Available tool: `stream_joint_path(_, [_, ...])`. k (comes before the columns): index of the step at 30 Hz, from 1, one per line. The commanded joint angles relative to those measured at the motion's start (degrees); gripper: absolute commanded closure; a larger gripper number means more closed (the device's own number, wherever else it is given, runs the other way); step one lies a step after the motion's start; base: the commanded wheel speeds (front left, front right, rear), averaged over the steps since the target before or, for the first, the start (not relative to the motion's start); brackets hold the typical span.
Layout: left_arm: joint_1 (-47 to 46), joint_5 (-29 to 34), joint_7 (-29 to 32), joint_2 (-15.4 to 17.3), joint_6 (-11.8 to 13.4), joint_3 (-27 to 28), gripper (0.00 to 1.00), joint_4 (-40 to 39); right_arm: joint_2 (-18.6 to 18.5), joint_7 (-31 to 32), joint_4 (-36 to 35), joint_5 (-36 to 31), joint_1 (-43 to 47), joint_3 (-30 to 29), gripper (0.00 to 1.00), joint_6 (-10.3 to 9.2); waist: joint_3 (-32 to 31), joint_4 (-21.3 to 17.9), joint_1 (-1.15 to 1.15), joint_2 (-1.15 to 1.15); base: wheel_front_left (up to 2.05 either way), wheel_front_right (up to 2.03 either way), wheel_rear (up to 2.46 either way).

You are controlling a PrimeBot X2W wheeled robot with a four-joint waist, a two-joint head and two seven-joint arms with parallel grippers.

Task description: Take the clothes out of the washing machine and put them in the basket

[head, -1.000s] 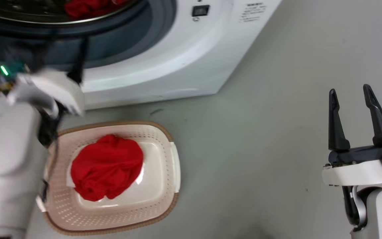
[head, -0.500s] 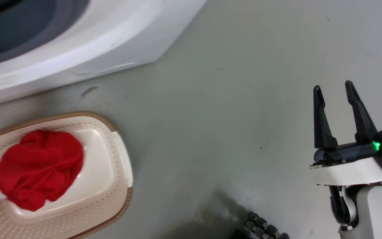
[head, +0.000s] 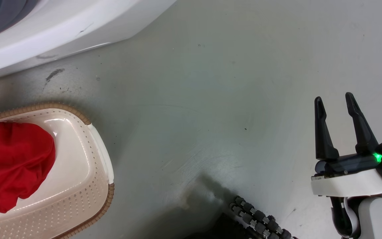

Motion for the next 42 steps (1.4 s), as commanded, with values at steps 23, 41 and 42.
stream_joint_path(23, [-1.18,-1.54,-18.8,1.56,-1.4,-5.74,1.0,4.81,0.08,-0.12,1.12,-0.48,-4.46,0.88,0.0,-0.07,-3.83,0.89,-0.01,0.0,0.0,0.0,0.0])
stream_joint_path(41, [21.0,-10.6,-56.64,-5.57,-1.36,-6.17,1.0,3.83,0.02,-0.12,2.8,-8.76,-2.66,-3.65,0.0,-0.06,-20.61,12.82,-0.01,0.0,0.0,0.0,0.0])
stream_joint_path(42, [22.45,-10.98,-58.44,-5.87,-1.1,-5.83,1.0,3.51,0.02,-0.12,2.91,-9.02,-2.39,-3.94,0.0,-0.06,-21.4,13.29,-0.01,0.0,0.0,0.0,0.0])
